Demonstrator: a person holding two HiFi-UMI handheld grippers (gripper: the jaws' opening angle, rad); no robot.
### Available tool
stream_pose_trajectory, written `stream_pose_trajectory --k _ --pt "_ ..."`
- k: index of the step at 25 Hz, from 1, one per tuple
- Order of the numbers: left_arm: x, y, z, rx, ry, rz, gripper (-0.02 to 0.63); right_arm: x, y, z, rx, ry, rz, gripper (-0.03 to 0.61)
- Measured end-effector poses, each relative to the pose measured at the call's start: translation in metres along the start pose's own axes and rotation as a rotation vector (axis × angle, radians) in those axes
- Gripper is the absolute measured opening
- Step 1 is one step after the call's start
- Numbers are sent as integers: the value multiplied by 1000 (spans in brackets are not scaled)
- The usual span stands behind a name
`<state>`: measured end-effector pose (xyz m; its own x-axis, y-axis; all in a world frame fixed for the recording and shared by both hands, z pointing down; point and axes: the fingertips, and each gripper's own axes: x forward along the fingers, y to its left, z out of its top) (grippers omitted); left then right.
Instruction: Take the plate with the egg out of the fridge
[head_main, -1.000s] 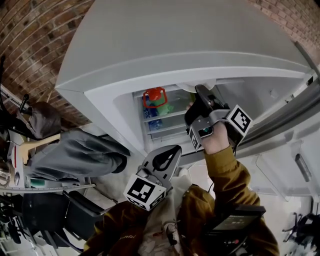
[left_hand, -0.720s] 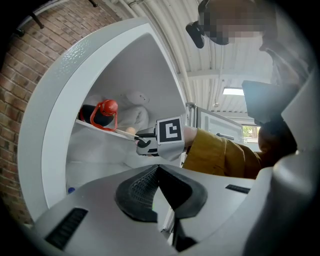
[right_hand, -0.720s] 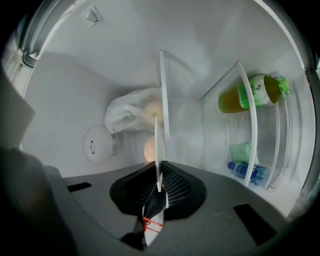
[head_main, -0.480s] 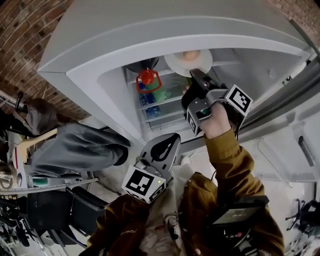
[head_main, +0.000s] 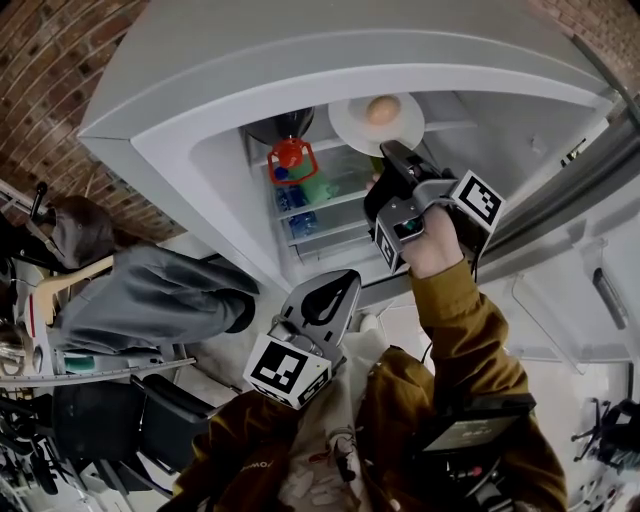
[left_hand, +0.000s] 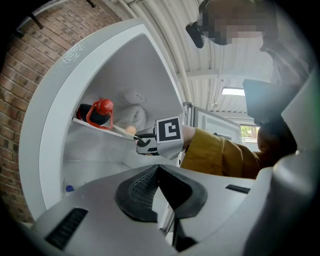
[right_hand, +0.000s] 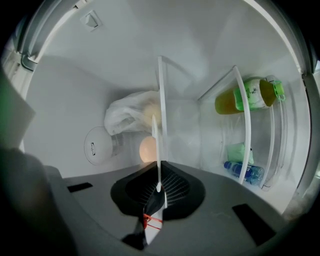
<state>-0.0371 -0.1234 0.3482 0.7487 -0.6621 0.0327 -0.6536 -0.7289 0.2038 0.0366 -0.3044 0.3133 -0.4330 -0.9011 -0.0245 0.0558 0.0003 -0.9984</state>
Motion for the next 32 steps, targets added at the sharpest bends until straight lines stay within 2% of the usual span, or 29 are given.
stream_pose_trajectory --k 17,32 --pt "1 -14 -5 4 11 -27 8 -19 7 4 -11 10 29 23" --pt "1 -21 -8 -6 18 -56 8 -46 3 -5 -73 51 17 23"
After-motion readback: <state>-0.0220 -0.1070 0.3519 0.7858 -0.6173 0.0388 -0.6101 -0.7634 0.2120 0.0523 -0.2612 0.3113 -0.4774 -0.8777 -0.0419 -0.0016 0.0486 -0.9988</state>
